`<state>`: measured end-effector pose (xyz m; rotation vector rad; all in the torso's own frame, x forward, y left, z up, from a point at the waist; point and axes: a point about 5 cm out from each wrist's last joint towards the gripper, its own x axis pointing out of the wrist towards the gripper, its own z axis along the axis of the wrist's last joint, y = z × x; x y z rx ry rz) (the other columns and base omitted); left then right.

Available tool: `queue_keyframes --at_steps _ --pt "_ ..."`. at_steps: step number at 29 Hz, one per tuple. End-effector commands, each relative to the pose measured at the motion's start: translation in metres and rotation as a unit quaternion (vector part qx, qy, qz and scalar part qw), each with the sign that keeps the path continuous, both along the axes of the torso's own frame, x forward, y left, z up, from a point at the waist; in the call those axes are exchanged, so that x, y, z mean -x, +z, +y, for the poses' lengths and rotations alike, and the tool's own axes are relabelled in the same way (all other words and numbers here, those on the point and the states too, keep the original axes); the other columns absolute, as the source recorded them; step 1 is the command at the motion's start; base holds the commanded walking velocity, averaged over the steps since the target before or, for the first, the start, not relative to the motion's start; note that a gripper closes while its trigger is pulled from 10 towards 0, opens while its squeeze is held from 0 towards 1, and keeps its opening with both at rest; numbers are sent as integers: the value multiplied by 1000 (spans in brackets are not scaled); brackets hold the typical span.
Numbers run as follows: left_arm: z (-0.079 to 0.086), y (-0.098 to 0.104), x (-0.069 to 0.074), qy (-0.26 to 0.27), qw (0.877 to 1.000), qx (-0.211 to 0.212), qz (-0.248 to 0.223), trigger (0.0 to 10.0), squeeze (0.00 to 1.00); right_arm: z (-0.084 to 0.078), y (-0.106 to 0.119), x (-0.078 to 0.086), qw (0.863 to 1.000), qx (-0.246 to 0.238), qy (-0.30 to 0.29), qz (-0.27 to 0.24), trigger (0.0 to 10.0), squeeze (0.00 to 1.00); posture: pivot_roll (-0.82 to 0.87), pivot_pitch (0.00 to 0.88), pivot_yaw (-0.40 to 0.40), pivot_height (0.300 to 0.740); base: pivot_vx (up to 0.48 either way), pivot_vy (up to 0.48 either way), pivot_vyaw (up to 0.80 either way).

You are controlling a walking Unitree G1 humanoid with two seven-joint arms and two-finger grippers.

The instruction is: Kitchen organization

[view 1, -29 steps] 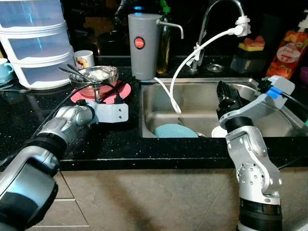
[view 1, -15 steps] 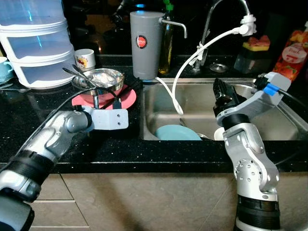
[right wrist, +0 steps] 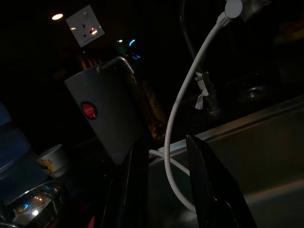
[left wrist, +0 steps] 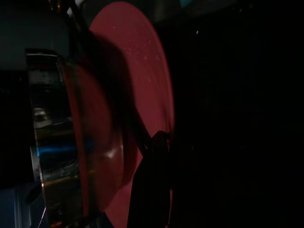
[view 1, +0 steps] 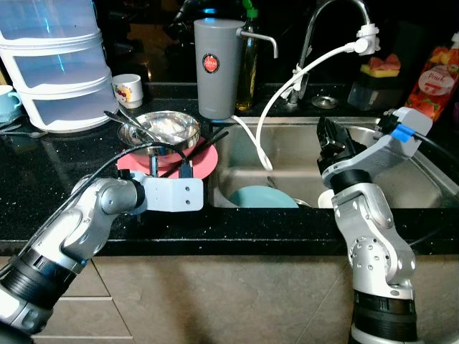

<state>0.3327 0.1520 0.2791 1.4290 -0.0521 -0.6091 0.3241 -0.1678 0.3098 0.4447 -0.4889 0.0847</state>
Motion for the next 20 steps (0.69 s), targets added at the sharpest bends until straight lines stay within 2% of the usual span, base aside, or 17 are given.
queue_keyframes --at_steps 1,2,3,4,8,9,11,14,17,18,20 --pt "2 -16 4 2 999 -16 50 10000 0 0 -2 -1 1000 -1 0 2 10000 0 100 192 -34 740 0 0 0" --pt "4 -16 5 7 998 -19 52 10000 86 0 -2 -2 1000 0 1 2 10000 0 100 192 -34 740 0 0 0" --pt "5 -16 5 10 998 -20 53 10000 706 0 -2 -2 1000 0 1 2 10000 0 100 192 -34 740 0 0 0" --pt "7 -17 7 14 998 -23 57 10000 1000 0 -2 -2 1000 0 1 2 10000 0 102 186 -37 740 0 0 0" --pt "9 -18 11 16 997 -26 68 10000 1000 0 -2 -2 1000 0 2 2 10000 0 103 184 -38 740 0 0 0" --pt "5 -16 14 8 997 6 79 10000 0 0 -2 -3 1000 0 2 2 10000 0 104 180 -37 740 0 0 0" --pt "-3 -12 18 -7 994 52 97 10000 0 0 -2 -3 1000 0 3 2 10000 0 104 178 -37 740 0 0 0" --pt "-18 1 24 -43 980 154 119 10000 0 0 -3 -3 1000 0 3 2 10000 0 103 177 -38 740 0 0 0" --pt "-21 5 26 -53 976 175 121 10000 0 0 -3 -3 1000 1 3 2 10000 0 103 175 -38 740 0 0 0" --pt "-24 15 24 -52 966 227 113 10000 0 0 -3 -4 1000 2 2 1 10000 0 103 175 -38 740 0 0 0" --pt "-25 18 24 -51 963 241 110 10000 0 0 -3 -4 1000 3 2 1 10000 0 103 175 -38 740 0 0 0"
